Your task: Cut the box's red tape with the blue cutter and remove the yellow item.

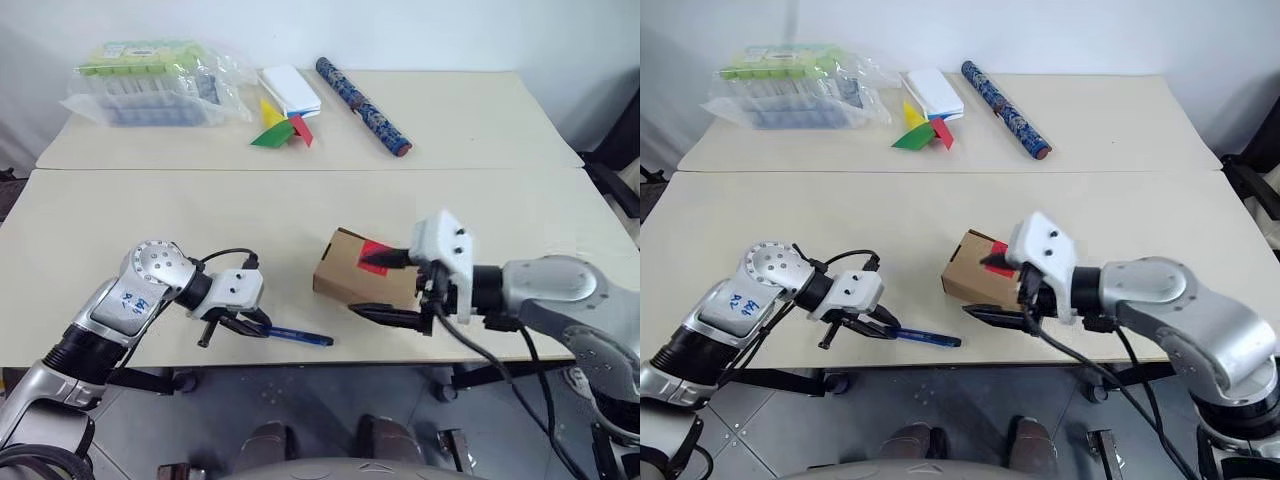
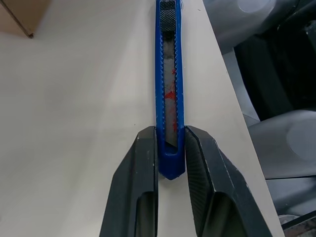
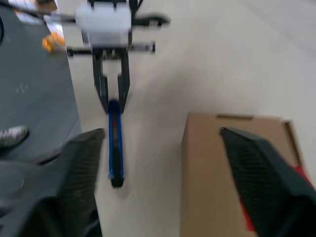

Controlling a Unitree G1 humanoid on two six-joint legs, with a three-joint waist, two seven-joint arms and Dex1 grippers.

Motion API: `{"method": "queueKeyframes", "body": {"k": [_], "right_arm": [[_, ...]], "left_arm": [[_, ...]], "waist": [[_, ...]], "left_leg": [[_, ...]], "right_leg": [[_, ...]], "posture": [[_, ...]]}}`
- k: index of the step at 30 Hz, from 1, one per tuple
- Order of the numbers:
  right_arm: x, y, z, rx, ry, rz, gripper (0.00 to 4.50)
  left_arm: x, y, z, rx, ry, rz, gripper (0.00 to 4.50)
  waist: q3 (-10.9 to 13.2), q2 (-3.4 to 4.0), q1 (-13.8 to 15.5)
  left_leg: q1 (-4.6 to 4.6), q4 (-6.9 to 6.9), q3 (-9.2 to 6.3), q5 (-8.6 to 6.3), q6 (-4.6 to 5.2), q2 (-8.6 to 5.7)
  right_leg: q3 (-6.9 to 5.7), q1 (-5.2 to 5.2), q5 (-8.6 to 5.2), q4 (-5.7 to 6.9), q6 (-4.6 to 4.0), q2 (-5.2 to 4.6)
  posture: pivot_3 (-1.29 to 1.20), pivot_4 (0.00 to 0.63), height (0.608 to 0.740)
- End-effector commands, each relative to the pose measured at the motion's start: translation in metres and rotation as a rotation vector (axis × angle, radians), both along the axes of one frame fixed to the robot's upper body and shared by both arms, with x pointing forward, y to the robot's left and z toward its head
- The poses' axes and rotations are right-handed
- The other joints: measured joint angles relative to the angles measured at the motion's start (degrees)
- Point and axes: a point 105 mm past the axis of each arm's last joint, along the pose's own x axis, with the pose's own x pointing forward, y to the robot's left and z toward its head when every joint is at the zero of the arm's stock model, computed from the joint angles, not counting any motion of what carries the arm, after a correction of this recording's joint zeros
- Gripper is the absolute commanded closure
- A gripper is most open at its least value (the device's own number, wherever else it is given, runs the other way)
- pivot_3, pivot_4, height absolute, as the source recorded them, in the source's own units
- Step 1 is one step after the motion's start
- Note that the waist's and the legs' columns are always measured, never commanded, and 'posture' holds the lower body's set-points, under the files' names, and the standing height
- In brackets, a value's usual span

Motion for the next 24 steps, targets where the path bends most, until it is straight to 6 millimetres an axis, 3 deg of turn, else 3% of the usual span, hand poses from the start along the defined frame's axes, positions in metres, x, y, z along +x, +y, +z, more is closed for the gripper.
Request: {"method": "queueKeyframes", "body": {"k": [1,8,15,24], "right_arm": [[-0.011,0.008,-0.013,-0.119,-0.037,0.043,2.23],[-0.016,0.032,-0.039,-0.211,-0.045,0.144,4.48],[-0.013,0.045,-0.051,-0.232,-0.063,0.158,4.48],[-0.014,0.052,-0.064,-0.241,-0.041,0.173,4.48]], "left_arm": [[-0.005,0.012,-0.010,0.068,0.022,0.026,4.07],[-0.010,0.016,-0.015,0.093,0.027,0.036,4.07],[-0.005,0.020,-0.013,0.121,-0.064,0.110,4.07],[-0.022,0.022,-0.020,0.155,-0.086,0.140,4.07]], "waist": [[0.00,0.00,-0.15],[0.00,0.00,-0.38],[-0.01,0.01,-0.31],[-0.02,0.03,-0.39]], "left_leg": [[0.01,0.00,-0.03,0.00,0.00,0.00],[0.08,0.00,-0.03,0.00,0.00,0.03],[0.09,0.02,-0.04,0.00,0.00,0.03],[0.17,0.02,-0.02,0.00,0.00,0.06]], "right_leg": [[0.01,0.00,0.00,0.00,0.00,0.00],[0.05,0.00,-0.01,0.06,-0.02,0.01],[0.05,0.00,-0.01,0.09,-0.02,0.00],[0.09,0.03,-0.04,0.15,-0.07,0.01]], "posture": [[0.00,0.150,0.740],[0.00,0.150,0.740],[0.00,0.150,0.740],[0.00,0.150,0.740]]}}
